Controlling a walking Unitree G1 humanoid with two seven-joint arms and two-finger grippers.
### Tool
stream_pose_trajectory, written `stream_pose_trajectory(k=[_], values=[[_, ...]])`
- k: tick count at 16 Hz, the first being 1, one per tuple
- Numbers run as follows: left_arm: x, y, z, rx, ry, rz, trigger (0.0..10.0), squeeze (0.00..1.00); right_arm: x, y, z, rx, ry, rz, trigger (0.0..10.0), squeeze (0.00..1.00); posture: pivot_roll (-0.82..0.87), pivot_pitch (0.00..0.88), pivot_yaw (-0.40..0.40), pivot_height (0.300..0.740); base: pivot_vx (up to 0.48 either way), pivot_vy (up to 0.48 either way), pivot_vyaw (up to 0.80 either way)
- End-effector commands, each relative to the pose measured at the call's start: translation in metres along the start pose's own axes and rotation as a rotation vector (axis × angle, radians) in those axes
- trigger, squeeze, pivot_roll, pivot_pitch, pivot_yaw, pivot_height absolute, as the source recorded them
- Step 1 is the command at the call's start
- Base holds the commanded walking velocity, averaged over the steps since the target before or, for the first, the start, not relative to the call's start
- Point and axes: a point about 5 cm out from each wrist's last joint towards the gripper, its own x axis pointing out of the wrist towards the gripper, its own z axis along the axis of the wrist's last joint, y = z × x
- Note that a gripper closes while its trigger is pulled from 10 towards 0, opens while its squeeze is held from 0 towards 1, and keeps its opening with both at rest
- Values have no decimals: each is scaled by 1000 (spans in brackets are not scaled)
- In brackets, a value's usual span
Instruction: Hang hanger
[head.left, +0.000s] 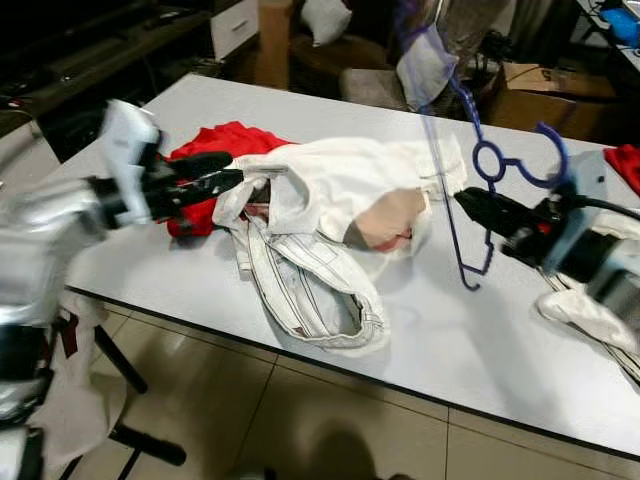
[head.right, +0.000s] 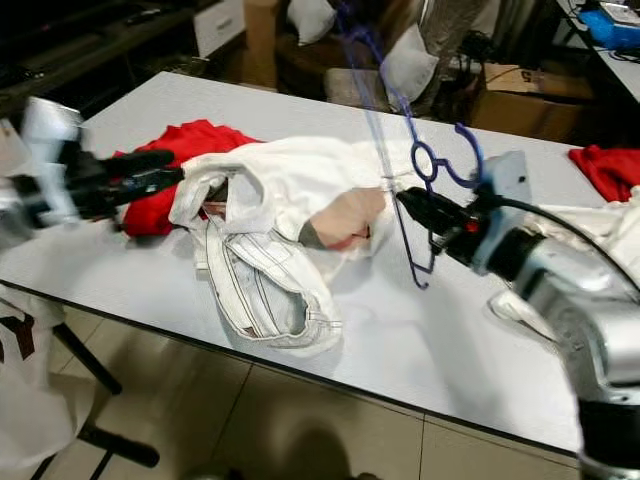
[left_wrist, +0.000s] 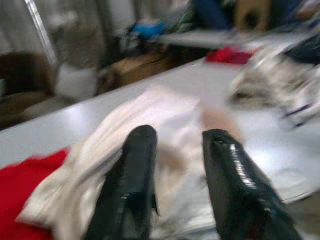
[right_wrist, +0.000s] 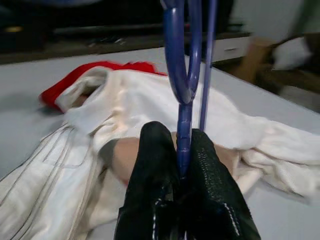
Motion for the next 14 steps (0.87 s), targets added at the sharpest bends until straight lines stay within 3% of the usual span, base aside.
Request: stream_pose_trajectory(k=[1, 2, 4, 6, 7, 8, 10, 11, 12, 14], values=[[-8, -9, 25, -9, -79, -70, 10000, 1000, -1, 1, 4, -16, -11, -70, 10000, 0, -41, 0, 0, 740, 0, 0, 0], [-12, -12, 33, -16, -112, -84, 10000, 1000, 0, 2, 3, 4, -8, -88, 10000, 0, -41, 0, 0, 740, 0, 0, 0], [-17, -12, 65, -51, -310, -64, 10000, 1000, 2, 0, -4, 46, -24, -218, 10000, 0, -39, 0, -9, 740, 0, 0, 0], [0, -4, 72, -37, -376, 125, 10000, 1000, 4, -6, -9, 18, -13, -395, 10000, 0, -40, 0, -11, 740, 0, 0, 0], [22, -6, 54, -2, -312, 268, 10000, 839, 4, -1, -16, 40, 14, -495, 10000, 0, -43, 0, -10, 740, 0, 0, 0], [34, -9, 41, -14, -284, 325, 10000, 412, 4, 6, -19, 65, 1, -509, 10000, 0, -47, 0, -7, 740, 0, 0, 0], [45, -16, 24, -53, -253, 376, 10000, 314, 4, 18, -20, 58, -25, -502, 10000, 0, -53, 0, -6, 740, 0, 0, 0], [59, -30, 2, -116, -212, 427, 10000, 247, 8, 35, -20, 76, -57, -482, 10000, 0, -56, 0, -6, 740, 0, 0, -581], [68, -44, -16, -85, -150, 451, 10000, 247, 12, 44, -19, 75, -67, -481, 10000, 0, -56, 0, -6, 740, 0, 0, -800], [73, -55, -33, -29, -85, 489, 10000, 247, 18, 48, -18, 33, -71, -496, 10000, 0, -67, 0, -4, 740, 0, 0, -800]])
